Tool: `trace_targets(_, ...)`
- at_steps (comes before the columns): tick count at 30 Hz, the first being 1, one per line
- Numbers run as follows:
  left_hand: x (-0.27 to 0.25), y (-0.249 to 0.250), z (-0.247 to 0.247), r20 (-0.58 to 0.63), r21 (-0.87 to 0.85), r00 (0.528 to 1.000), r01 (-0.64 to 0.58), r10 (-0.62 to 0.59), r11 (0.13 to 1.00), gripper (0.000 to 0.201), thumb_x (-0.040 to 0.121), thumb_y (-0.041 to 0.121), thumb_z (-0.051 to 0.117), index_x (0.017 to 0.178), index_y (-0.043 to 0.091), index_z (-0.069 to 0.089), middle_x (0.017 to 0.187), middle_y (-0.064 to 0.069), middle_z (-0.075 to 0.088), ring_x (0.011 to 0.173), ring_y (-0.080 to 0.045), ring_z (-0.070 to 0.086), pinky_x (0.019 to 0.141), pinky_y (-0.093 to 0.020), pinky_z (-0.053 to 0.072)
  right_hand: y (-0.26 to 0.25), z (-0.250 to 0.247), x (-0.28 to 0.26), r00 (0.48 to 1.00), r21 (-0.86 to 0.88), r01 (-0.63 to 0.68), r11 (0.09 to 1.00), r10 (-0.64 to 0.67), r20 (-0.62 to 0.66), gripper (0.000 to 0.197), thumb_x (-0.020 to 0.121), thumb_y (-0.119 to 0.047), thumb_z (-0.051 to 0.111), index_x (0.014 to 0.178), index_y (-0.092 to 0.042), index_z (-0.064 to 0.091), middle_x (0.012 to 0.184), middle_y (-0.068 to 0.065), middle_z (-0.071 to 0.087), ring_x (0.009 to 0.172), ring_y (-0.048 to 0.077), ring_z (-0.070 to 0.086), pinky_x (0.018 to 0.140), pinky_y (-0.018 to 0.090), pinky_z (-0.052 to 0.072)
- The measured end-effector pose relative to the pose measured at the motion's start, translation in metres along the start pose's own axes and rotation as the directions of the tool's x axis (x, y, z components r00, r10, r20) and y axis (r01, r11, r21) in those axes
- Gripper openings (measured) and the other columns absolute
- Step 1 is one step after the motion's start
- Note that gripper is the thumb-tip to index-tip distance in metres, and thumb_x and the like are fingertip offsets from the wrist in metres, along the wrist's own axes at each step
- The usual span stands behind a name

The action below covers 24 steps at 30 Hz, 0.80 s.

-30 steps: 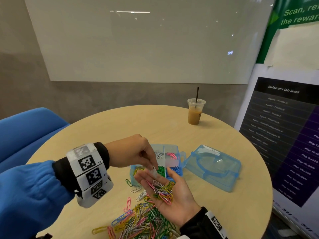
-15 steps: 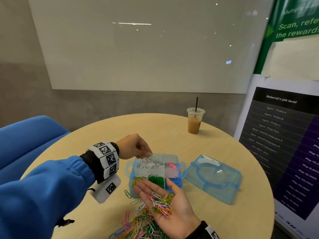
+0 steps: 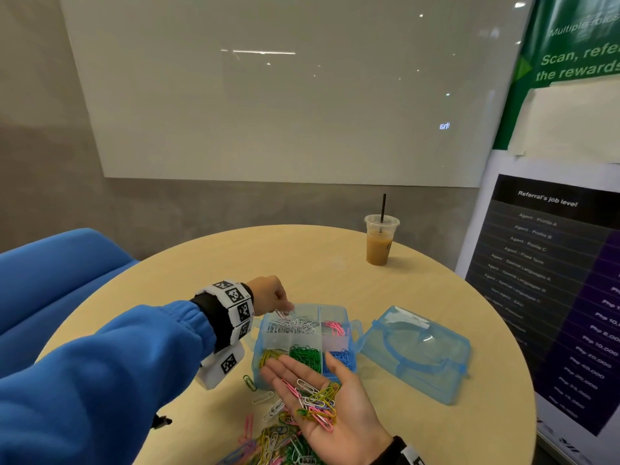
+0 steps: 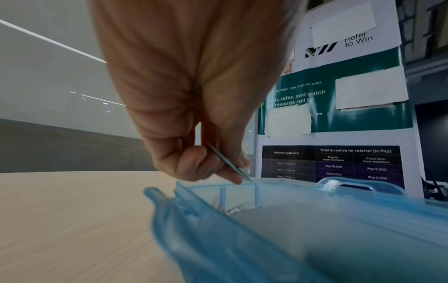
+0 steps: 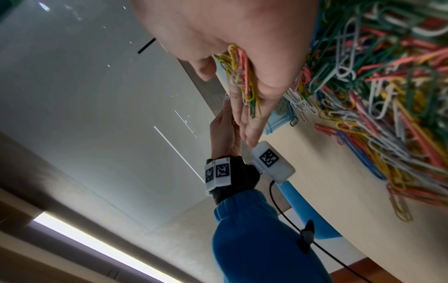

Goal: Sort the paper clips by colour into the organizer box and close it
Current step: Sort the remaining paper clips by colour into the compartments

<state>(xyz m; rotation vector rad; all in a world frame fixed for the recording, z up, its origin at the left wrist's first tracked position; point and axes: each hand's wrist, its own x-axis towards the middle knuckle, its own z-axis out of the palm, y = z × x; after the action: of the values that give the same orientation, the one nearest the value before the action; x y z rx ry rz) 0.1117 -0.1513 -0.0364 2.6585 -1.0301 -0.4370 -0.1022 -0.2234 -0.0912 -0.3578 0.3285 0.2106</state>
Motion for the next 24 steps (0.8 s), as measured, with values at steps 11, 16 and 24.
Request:
trace_targets(11, 0.004, 0.005, 0.003, -0.024, 0.006, 0.999, -0.027, 0.028, 1.0, 0.043, 0.097, 0.045, 0.051, 0.092, 0.01, 0.075, 0.078, -0.005, 0.064, 0.063, -0.014, 0.05, 0.058, -0.022, 0.039, 0.0, 0.001, 0.0, 1.0, 0.022, -0.011, 1.0, 0.011, -0.005, 0.069, 0.099, -0.041, 0.04, 0.109, 0.026, 0.058, 0.118, 0.041, 0.057, 0.101, 0.057, 0.058, 0.075, 0.058, 0.051)
trace_targets(16, 0.001, 0.004, 0.0, -0.026, 0.308, 0.999, -0.009, 0.018, 0.951, 0.038, 0.089, 0.05, 0.061, 0.096, 0.016, 0.075, 0.108, -0.006, 0.056, 0.09, -0.02, 0.051, 0.079, -0.031, 0.045, -0.001, 0.002, 0.0, 1.0, 0.036, -0.013, 0.999, 0.013, -0.005, 0.069, 0.099, -0.041, 0.041, 0.11, 0.026, 0.057, 0.117, 0.041, 0.058, 0.097, 0.058, 0.06, 0.072, 0.057, 0.052)
trace_targets(24, 0.011, -0.006, 0.017, 0.009, 0.501, 1.0, 0.011, -0.018, 0.866, 0.029, 0.084, 0.034, 0.072, 0.104, 0.013, 0.074, 0.127, -0.007, 0.036, 0.117, -0.03, 0.035, 0.092, -0.038, 0.045, 0.0, 0.003, 0.001, 1.0, 0.064, -0.002, 0.998, 0.001, 0.004, 0.071, 0.099, -0.04, 0.041, 0.108, 0.028, 0.056, 0.115, 0.044, 0.057, 0.088, 0.06, 0.062, 0.063, 0.058, 0.055)
